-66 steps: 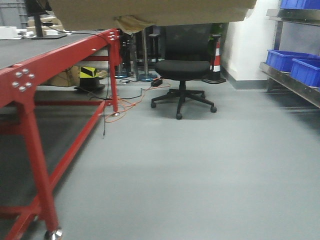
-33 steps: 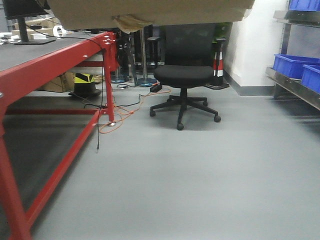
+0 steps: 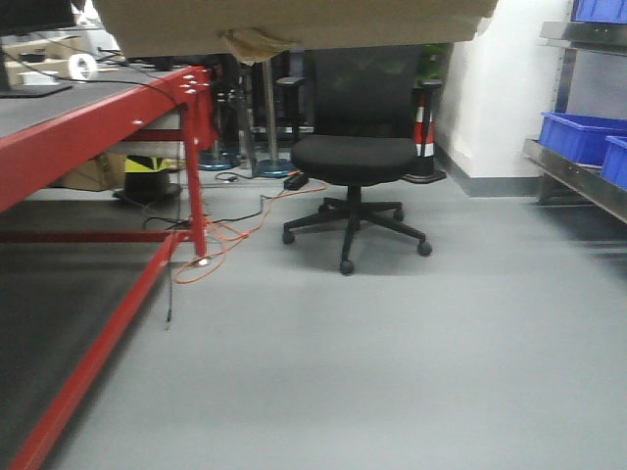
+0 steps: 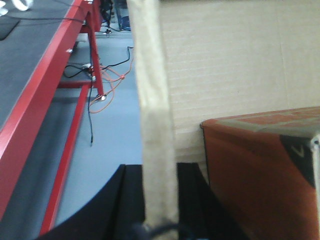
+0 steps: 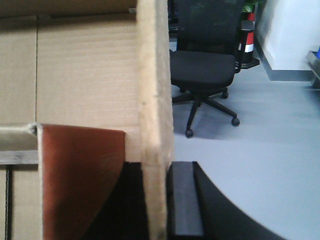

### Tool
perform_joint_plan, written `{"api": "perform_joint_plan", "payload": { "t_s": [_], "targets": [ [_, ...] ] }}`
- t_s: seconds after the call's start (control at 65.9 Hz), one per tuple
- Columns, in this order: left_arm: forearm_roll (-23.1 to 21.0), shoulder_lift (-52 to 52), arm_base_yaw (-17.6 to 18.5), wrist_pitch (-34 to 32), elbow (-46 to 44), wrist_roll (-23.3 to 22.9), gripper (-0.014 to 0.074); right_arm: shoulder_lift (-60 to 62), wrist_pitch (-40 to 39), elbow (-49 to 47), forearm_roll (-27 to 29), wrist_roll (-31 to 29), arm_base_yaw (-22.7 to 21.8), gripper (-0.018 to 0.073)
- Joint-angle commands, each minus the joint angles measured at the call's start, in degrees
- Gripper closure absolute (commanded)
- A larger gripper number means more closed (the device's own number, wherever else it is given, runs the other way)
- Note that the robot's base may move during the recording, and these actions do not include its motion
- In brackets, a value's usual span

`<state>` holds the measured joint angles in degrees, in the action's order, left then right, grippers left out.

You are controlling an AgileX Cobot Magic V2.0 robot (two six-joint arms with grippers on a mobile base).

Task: Stack two boxes on right shelf middle
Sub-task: 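Drive the base to the steel shelf while holding the box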

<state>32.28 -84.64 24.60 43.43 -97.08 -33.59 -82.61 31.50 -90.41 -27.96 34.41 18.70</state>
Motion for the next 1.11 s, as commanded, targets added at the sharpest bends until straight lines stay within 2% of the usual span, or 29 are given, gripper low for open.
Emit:
{"api": "perform_joint_plan", "payload": {
  "t_s": [0.0, 1.092],
  "targets": [
    [0.36, 0.74, 0.35, -2.86, -0.78, 0.58, 0.0708, 0.91, -3.67, -0.86, -1.32, 0.20, -0.34, 0.0721],
    [0.47, 0.74, 0.35, -2.86, -0.78, 0.58, 0.0708, 0.91, -3.67, -0.86, -1.32, 0.20, -0.34, 0.0721]
  ]
}}
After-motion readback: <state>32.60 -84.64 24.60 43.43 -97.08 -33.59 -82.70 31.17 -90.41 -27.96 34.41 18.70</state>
